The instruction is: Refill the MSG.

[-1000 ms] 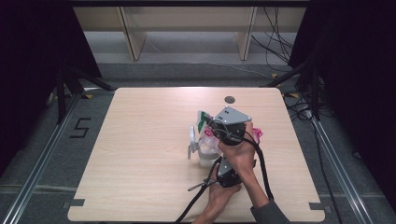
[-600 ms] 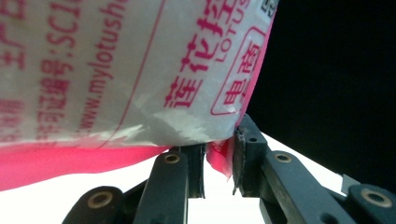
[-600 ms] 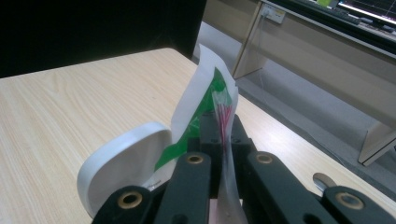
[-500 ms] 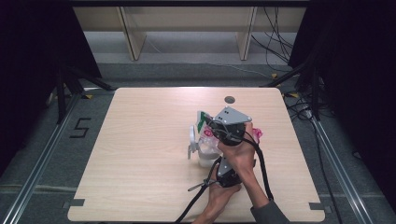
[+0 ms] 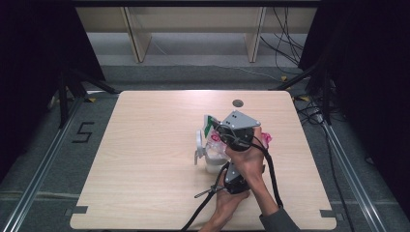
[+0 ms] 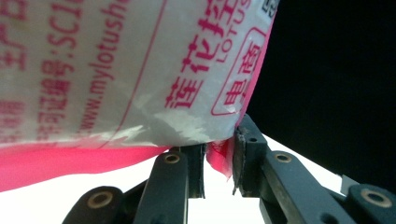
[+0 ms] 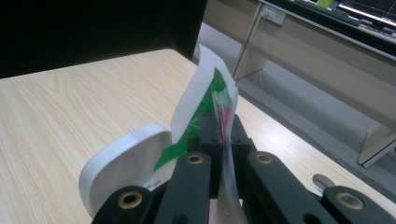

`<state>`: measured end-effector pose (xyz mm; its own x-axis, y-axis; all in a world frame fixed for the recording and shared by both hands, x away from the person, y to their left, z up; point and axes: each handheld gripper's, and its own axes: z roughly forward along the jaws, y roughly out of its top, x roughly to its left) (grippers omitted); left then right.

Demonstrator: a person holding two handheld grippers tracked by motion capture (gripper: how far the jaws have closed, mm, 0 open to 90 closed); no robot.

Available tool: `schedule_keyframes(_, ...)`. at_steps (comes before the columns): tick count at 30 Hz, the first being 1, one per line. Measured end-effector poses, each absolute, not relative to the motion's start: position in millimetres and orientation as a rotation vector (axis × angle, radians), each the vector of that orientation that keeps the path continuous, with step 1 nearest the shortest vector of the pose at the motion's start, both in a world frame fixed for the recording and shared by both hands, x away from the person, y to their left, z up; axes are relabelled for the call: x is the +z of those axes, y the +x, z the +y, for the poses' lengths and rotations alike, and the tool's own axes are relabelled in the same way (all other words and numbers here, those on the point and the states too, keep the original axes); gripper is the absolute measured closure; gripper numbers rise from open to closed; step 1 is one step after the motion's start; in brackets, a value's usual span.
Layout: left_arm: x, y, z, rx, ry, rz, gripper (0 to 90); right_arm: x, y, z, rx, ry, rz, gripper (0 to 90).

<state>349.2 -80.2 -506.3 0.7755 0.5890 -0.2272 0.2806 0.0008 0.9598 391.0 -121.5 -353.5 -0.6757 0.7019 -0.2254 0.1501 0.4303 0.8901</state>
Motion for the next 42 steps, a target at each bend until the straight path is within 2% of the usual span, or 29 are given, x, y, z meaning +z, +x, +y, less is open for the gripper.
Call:
schedule_keyframes(3,-506.2,347.7,-85.3,0.235,1.504,0.756,76.2,-355.8,393.5,-121.3,1.217,0.709,2.09,90.0)
schedule_keyframes(5,-506.1,349.4,-80.0,0.265,1.581,0.714,76.3,-355.2,391.0,-120.1,1.23,0.735,2.117,90.0)
schedule_keyframes(8,-505.7,349.5,-78.8,0.271,1.597,0.713,76.3,-353.2,392.4,-122.0,1.223,0.693,2.093,90.0)
schedule_keyframes(10,-506.3,347.9,-85.1,0.234,1.499,0.757,76.3,-355.1,392.1,-120.2,1.218,0.709,2.109,90.0)
schedule_keyframes(12,-506.2,348.3,-83.6,0.239,1.515,0.747,76.3,-355.0,392.3,-120.5,1.214,0.701,2.103,90.0)
schedule_keyframes(13,-505.3,349.3,-78.9,0.271,1.588,0.718,76.3,-354.0,391.3,-120.5,1.217,0.699,2.107,90.0)
schedule_keyframes(17,-506.5,348.1,-84.1,0.236,1.51,0.752,76.3,-354.7,390.9,-119.3,1.22,0.712,2.092,90.0)
schedule_keyframes(20,-506.3,348.6,-83.0,0.249,1.52,0.745,76.3,-355.3,391.7,-119.9,1.229,0.728,2.095,90.0)
schedule_keyframes(21,-505.4,349.3,-79.6,0.267,1.582,0.726,76.3,-354.2,391.1,-120.4,1.229,0.721,2.089,90.0)
schedule_keyframes(23,-506.0,348.3,-84.7,0.237,1.501,0.757,76.3,-354.2,391.3,-119.7,1.222,0.706,2.094,90.0)
schedule_keyframes(30,-506.1,348.9,-81.5,0.251,1.545,0.74,76.3,-354.8,391.7,-119.5,1.227,0.712,2.086,90.0)
schedule_keyframes(33,-506.2,348.5,-84.2,0.233,1.501,0.755,76.3,-355.5,391.5,-118.5,1.225,0.721,2.118,90.0)
schedule_keyframes(42,-506.2,348.2,-83.8,0.238,1.507,0.754,76.3,-355.0,391.7,-119.9,1.237,0.738,2.117,90.0)
